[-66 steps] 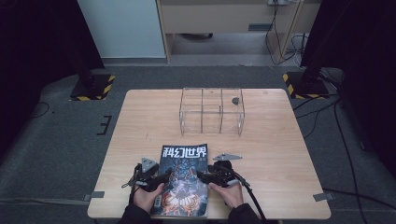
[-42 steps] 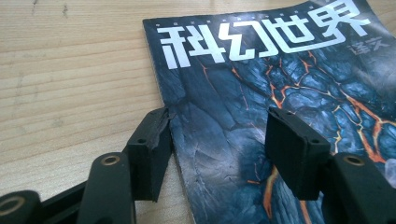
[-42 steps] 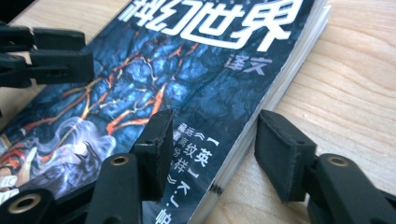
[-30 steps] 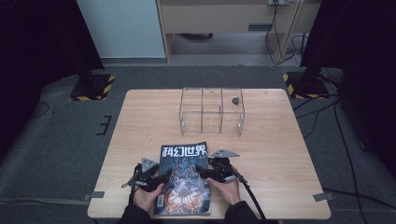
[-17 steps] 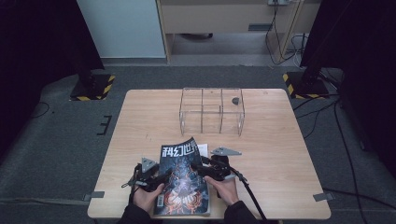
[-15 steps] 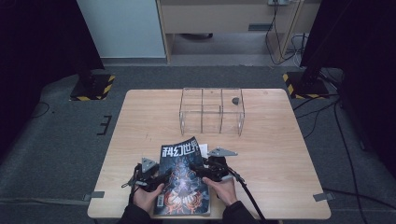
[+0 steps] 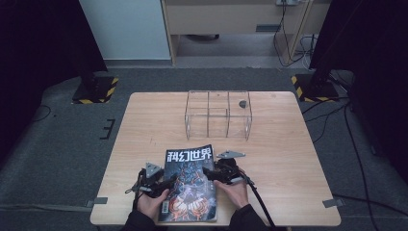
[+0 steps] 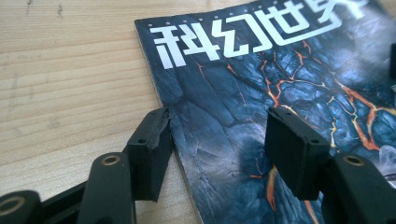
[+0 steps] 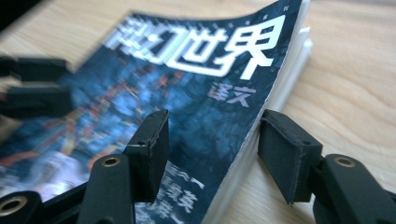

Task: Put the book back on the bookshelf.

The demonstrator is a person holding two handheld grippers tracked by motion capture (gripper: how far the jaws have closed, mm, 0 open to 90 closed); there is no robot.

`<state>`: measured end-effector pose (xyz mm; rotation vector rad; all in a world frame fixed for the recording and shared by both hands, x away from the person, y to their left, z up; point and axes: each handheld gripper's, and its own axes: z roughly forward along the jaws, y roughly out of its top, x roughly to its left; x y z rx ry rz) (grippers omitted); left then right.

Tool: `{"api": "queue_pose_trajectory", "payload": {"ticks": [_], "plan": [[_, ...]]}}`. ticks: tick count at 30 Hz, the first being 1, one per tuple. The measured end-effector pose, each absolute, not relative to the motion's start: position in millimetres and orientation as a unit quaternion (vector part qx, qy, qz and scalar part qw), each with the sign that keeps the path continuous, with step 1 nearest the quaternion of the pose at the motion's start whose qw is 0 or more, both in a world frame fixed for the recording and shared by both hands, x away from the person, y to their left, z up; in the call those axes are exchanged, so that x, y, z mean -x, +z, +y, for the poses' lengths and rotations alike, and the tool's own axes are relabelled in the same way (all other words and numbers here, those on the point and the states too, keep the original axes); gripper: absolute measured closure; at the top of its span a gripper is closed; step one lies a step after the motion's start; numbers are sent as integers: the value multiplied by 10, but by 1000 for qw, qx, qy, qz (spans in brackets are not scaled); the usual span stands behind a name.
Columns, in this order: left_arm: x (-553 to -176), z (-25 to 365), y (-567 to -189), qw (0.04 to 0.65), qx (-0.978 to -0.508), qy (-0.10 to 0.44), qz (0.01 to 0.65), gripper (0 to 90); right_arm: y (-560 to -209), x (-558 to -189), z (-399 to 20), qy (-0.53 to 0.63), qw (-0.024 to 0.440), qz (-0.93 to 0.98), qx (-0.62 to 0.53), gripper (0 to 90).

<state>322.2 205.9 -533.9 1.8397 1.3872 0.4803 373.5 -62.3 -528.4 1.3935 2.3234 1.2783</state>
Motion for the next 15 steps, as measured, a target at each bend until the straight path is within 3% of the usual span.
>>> {"api": "queue_pose_trajectory", "payload": {"ticks": [5,9,10,12,15], "plan": [[-3222,2059,-5339,384,-722,189,544,405,-5322,-3729,-600,416,82,778,-463,415],[-3222,2058,-5339,383,-722,189,544,405,-5294,-3699,-613,432,85,768,-465,455],[-3222,2057,-5339,383,-722,189,544,405,-5250,-3677,-632,460,68,756,-461,499],[-3222,2057,-5339,383,-722,189,544,405,-5211,-3652,-607,473,49,754,-454,504],[-3222,2058,-5339,383,-722,189,544,405,-5252,-3647,-554,440,74,773,-451,500]]}}
